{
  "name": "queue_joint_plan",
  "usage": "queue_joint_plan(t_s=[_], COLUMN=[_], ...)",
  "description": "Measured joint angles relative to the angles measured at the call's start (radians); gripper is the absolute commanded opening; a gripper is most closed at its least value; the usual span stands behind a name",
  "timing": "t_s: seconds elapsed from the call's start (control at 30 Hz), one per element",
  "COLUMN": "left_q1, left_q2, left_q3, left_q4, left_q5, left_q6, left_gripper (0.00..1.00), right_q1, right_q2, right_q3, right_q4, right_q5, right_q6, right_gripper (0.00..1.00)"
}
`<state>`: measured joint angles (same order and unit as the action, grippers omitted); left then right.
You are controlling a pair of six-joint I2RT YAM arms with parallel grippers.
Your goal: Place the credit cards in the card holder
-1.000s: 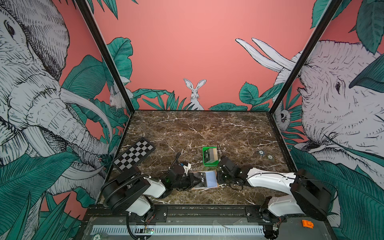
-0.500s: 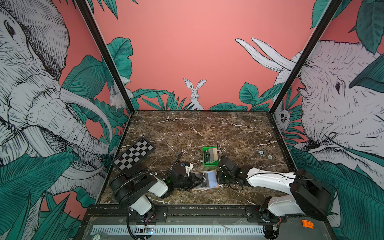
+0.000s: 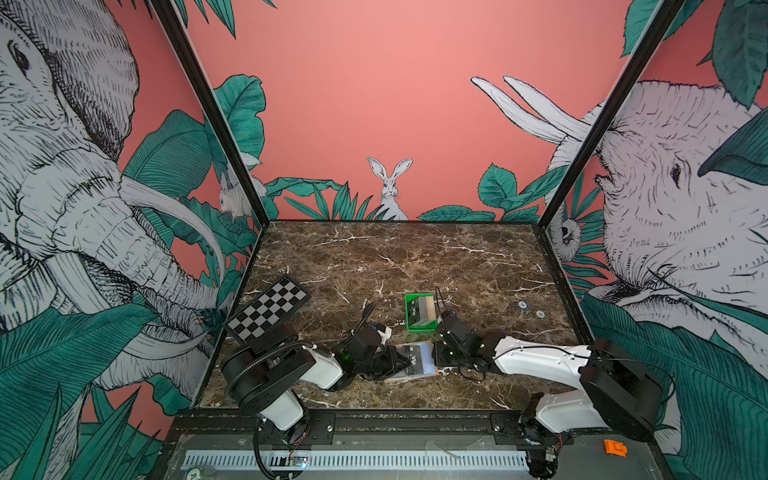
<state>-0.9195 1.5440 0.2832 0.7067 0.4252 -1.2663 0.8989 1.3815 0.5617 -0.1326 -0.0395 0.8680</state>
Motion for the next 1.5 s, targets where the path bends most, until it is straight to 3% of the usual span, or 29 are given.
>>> queue_joint_plan(t_s=[0.4,0.73,1.5], left_q1=[-0.003,-0.003,-0.003], left_q2=[-0.155,-0.056,0.002], left_q3=[0.043,0.089,0.101], left_q4=[-0.300,-0.247,-0.163], left_q5=[-0.045,-0.016,0.004], left_q6=[0.079,0.086,0.078], left_gripper=[0.25,0.21,0.15], right_q1=[0.001,0.001,0.002], right_q2=[-0.001,-0.001,0.002], right_q3=[-0.001,-0.001,-0.001], right_q4=[-0.006,-0.009,-0.006], right_q5=[0.016,0.021,0.020], right_q6=[0.005,0.008,0.008], right_gripper=[0.15,0.12,0.11])
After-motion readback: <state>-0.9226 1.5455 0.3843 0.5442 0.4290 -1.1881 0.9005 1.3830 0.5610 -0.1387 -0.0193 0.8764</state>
